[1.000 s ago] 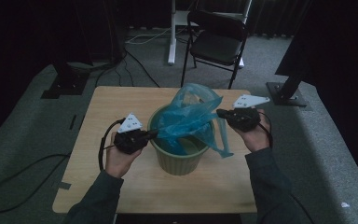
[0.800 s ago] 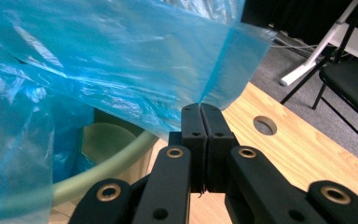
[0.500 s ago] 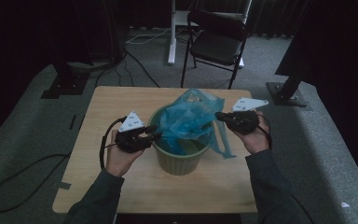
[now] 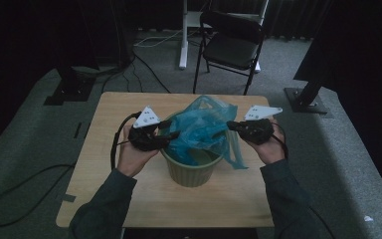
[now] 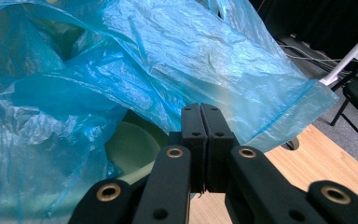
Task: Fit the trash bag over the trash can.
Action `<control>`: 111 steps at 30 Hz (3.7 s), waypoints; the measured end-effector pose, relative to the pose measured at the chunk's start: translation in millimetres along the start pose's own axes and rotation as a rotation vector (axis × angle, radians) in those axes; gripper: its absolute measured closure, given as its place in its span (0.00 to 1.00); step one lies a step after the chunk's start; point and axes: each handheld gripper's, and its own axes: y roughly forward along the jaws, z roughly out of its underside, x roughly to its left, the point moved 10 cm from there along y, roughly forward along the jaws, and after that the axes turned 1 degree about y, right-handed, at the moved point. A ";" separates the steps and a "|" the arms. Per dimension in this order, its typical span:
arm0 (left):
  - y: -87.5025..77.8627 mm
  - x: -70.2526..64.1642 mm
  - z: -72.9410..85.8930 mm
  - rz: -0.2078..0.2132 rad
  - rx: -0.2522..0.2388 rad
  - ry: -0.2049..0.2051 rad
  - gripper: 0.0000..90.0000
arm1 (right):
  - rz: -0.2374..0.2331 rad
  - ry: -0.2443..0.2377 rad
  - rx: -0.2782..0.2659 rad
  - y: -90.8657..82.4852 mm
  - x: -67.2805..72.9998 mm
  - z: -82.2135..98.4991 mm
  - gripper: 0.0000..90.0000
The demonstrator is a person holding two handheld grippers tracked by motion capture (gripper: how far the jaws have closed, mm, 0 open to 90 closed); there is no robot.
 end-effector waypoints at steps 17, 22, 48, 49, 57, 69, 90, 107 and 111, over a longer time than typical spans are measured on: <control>42.3 23.8 -18.7 -0.001 0.093 -0.031 0.86 | -0.013 0.000 0.002 0.0 2.4 0.8 0.99; 37.2 29.7 -8.6 -0.023 0.101 -0.040 1.00 | -0.006 0.012 0.006 -1.7 -1.6 4.9 0.99; 18.7 95.7 60.7 -0.147 0.146 -0.297 1.00 | 0.037 0.077 0.071 8.0 -16.8 24.8 0.99; 19.0 96.9 62.8 -0.149 0.151 -0.303 1.00 | 0.038 0.080 0.074 8.2 -17.3 25.5 0.99; 19.0 87.1 55.8 -0.105 0.119 -0.292 1.00 | 0.049 0.069 0.060 6.4 -15.4 18.3 0.89; 17.9 79.3 46.1 -0.092 0.103 -0.274 0.91 | -0.005 0.044 0.011 0.2 2.7 -5.0 0.73; -19.5 83.1 10.2 -0.063 -0.070 -0.244 0.64 | -0.004 0.017 0.065 10.9 6.7 -0.1 1.00; 34.5 80.3 -21.1 -0.098 0.016 -0.178 0.74 | -0.018 0.004 0.059 13.2 10.6 -0.6 1.00; 43.5 90.7 -14.6 -0.114 0.042 -0.218 0.97 | -0.019 0.002 0.061 11.6 9.9 0.3 1.00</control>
